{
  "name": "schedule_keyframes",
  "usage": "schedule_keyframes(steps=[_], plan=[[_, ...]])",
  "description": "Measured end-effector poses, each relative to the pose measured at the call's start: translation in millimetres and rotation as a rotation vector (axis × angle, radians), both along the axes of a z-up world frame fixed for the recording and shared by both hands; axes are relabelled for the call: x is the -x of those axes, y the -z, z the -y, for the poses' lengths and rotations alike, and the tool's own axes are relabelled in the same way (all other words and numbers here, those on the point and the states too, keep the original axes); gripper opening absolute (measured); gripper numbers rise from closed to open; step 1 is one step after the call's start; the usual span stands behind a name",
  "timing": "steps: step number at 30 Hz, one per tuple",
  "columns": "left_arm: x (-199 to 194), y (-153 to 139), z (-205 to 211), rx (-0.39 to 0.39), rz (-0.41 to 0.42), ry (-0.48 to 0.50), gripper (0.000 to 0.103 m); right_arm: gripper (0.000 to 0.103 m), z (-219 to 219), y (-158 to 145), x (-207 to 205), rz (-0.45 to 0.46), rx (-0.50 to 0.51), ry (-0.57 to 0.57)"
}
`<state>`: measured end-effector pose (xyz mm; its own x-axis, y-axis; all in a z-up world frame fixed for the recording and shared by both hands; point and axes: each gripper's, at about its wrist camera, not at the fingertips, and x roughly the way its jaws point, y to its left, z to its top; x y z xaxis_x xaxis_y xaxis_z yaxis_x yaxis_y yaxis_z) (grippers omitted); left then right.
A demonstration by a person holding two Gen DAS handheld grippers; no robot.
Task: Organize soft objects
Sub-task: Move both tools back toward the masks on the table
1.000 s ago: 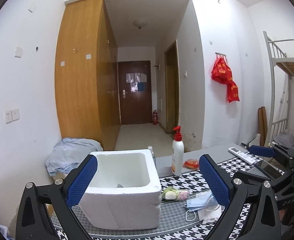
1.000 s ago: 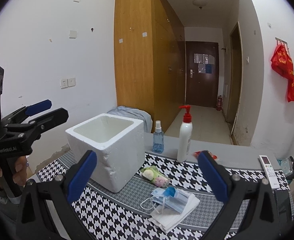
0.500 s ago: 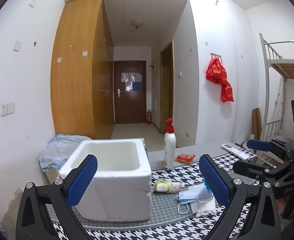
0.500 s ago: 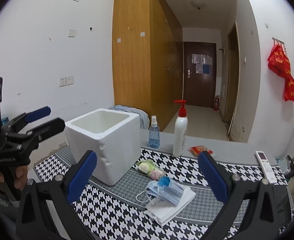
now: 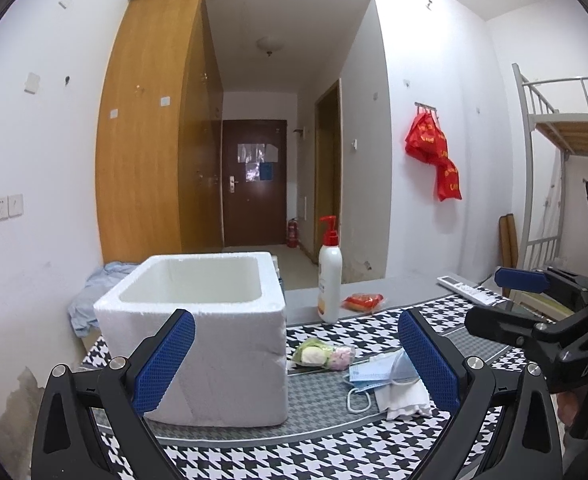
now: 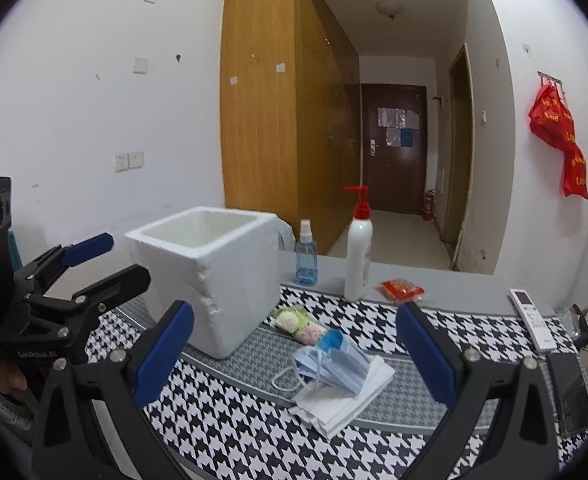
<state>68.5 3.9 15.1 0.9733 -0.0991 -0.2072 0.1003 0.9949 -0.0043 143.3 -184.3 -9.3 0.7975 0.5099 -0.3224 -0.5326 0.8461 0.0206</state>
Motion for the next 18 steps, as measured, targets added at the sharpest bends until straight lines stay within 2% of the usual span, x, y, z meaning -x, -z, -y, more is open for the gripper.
schedule_keyframes(steps=[9, 18], plan=[[-3, 16, 4, -0.012, -0.030, 0.000, 0.102, 0.102, -1, 12, -5, -0.011, 0.001, 0.009], [-11, 29, 6, 0.006, -0.081, 0.004, 0.102, 0.102, 6, 32, -19, -0.082, 0.015, 0.046]])
